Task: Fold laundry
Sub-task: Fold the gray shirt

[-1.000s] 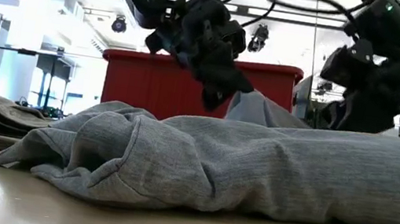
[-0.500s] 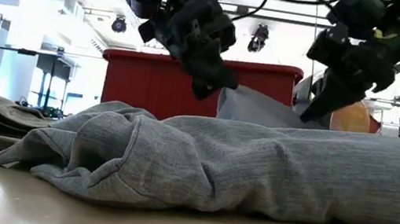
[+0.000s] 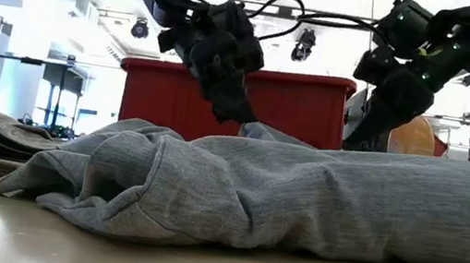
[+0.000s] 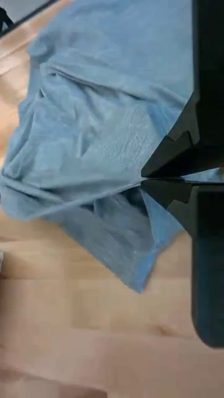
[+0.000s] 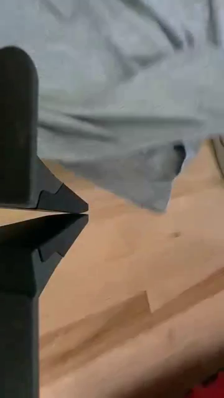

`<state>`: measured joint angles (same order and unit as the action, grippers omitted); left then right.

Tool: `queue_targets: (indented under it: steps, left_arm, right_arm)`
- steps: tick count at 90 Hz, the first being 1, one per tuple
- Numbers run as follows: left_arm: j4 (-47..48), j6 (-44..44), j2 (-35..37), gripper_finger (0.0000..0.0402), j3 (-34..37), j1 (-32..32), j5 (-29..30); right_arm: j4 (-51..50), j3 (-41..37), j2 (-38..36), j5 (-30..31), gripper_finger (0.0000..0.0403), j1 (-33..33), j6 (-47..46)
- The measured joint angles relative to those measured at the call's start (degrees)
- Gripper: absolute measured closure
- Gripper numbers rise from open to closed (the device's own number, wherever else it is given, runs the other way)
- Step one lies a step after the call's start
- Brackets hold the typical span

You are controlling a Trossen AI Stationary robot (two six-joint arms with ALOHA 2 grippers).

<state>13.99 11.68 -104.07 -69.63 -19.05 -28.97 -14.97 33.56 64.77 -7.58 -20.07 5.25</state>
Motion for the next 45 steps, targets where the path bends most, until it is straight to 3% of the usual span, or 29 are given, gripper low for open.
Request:
queue_targets:
  steps: [13,21,45]
  left_arm:
    - [0.0,0.1,0.0,0.0401,0.0,-1.9,0.1]
    - [-0.1,0.4,0.0,0.0401,0.0,-2.1,0.1]
    - [0.1,0.9,-0.1,0.0401,0.0,-1.9,0.0]
  right_arm:
    - [-1.8,-1.9,-0.1,-12.6,0.0398,0.0,-7.4]
    - [0.6,-4.7,-0.1,-13.9,0.0373,0.1,-12.3]
    - [-2.6,-5.9,0.4,-15.9,0.0204,-3.7,-21.0]
